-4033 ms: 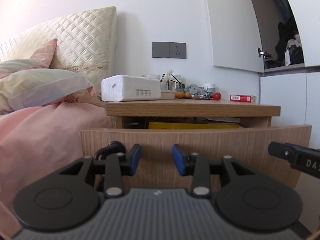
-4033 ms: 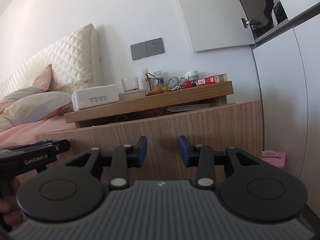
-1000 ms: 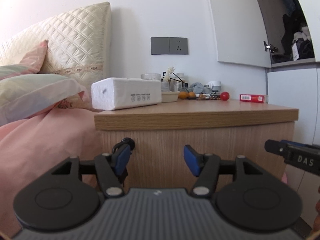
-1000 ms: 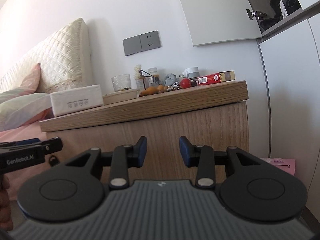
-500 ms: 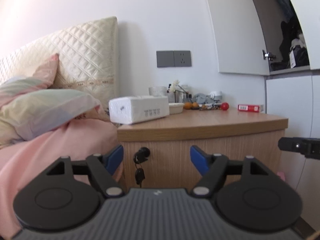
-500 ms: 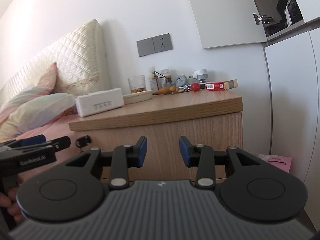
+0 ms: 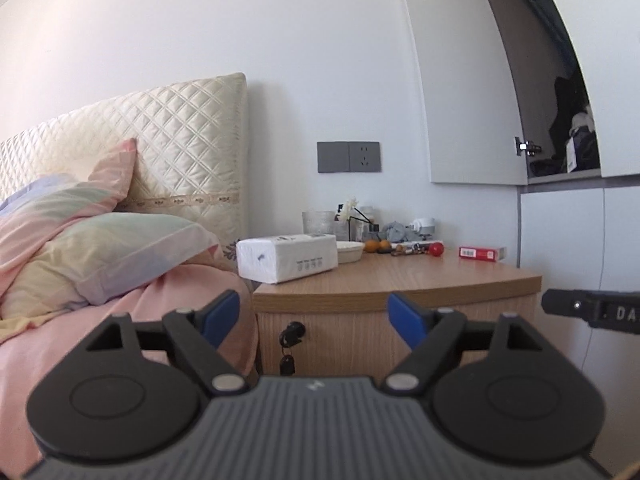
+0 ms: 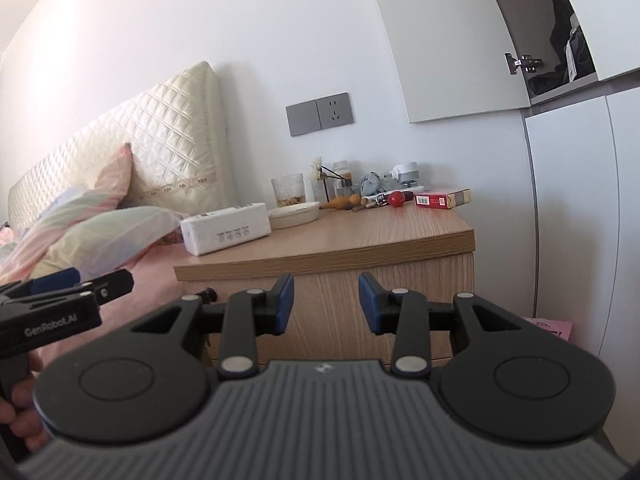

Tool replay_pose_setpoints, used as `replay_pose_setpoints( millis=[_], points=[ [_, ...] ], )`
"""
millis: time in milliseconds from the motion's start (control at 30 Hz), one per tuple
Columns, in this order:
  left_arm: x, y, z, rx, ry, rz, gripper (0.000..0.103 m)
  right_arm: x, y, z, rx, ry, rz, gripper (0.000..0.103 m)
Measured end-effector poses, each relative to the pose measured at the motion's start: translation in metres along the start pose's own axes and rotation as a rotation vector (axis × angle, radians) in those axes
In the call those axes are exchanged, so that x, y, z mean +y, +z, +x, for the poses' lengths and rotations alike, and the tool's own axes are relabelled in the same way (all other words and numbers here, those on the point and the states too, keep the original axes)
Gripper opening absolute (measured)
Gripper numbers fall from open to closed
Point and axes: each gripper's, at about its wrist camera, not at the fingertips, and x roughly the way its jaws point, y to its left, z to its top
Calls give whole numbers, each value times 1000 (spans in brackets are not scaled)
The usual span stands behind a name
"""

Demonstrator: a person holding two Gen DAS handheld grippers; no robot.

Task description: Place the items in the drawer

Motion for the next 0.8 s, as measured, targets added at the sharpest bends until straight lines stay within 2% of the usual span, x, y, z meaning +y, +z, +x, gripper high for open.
replay_pose_setpoints(
  millis=[300,533,800],
  points=[
    [8,-17,-11,-1,-9,-8,88,11,-15,-8,-38,-1,3,40],
    [30,-27,-10,12,28,-42,89,13,-20,-6,-53,-6,-8,40],
    [26,-32,-13,9,4,-20,93,22,-26,-7,-57,-15,-44,40]
  ],
)
